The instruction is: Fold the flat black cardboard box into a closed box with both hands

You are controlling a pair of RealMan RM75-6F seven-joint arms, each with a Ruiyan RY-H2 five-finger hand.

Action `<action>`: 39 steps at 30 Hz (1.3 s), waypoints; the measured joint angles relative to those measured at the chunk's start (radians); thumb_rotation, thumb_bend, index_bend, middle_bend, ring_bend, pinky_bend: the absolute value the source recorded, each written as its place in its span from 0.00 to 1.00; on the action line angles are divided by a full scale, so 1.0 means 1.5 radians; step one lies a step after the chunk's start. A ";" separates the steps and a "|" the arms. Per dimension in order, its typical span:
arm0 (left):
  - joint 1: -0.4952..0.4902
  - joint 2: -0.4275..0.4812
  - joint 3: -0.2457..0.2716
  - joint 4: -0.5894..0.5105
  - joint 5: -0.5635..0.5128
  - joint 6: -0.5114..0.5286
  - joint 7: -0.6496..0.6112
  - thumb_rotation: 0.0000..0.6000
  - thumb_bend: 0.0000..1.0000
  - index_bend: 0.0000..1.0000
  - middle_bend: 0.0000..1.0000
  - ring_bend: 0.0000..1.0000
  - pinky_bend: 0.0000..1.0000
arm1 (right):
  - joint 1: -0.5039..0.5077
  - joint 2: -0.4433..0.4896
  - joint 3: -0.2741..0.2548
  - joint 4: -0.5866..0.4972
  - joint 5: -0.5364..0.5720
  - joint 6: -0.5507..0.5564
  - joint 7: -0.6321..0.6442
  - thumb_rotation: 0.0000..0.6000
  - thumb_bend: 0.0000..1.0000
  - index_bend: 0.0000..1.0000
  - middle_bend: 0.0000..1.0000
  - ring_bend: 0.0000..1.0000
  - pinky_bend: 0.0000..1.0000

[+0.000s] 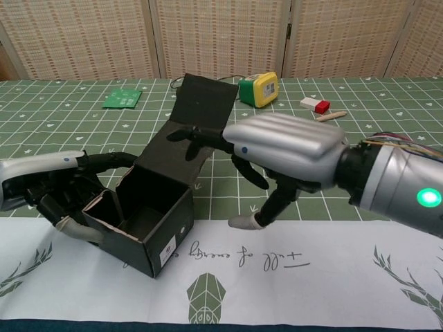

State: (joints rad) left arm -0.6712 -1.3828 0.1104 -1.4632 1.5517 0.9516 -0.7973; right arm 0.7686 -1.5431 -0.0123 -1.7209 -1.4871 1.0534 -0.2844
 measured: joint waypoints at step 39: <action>0.071 0.091 -0.053 -0.083 -0.057 0.023 0.050 1.00 0.09 0.00 0.00 0.52 0.96 | 0.159 -0.054 0.208 0.056 0.581 -0.249 0.153 1.00 0.06 0.00 0.00 0.66 1.00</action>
State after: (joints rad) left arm -0.5645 -1.2461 0.0303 -1.5884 1.4669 0.9865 -0.7221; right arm 1.0073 -1.6236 0.3003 -1.6377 -0.6157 0.6801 -0.0549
